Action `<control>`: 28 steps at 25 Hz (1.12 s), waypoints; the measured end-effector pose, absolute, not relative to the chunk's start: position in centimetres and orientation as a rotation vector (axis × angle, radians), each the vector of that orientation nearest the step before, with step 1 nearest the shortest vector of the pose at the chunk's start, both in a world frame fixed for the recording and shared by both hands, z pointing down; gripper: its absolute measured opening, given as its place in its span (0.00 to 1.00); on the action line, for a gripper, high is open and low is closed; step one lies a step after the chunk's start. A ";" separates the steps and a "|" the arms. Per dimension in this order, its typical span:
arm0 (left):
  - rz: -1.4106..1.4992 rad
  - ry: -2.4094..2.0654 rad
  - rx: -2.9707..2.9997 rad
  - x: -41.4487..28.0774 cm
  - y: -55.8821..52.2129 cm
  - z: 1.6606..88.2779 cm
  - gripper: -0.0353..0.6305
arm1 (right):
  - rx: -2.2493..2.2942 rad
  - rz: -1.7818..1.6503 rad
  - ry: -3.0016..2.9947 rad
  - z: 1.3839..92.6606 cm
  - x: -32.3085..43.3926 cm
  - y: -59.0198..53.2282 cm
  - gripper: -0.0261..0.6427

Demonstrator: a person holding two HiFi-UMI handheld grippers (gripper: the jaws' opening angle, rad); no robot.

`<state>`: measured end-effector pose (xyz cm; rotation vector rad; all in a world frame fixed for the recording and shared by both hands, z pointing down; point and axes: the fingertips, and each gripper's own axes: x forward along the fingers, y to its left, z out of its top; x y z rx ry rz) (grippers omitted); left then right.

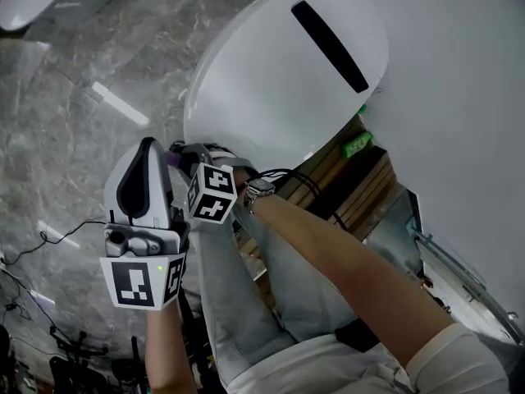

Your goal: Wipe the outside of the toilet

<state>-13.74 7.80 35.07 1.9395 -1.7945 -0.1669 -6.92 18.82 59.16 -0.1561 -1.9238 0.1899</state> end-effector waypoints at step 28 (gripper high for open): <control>-0.105 -1.588 2.177 12.2 3.4 29.2 0.06 | -0.326 0.285 -1.796 56.9 27.7 15.9 0.18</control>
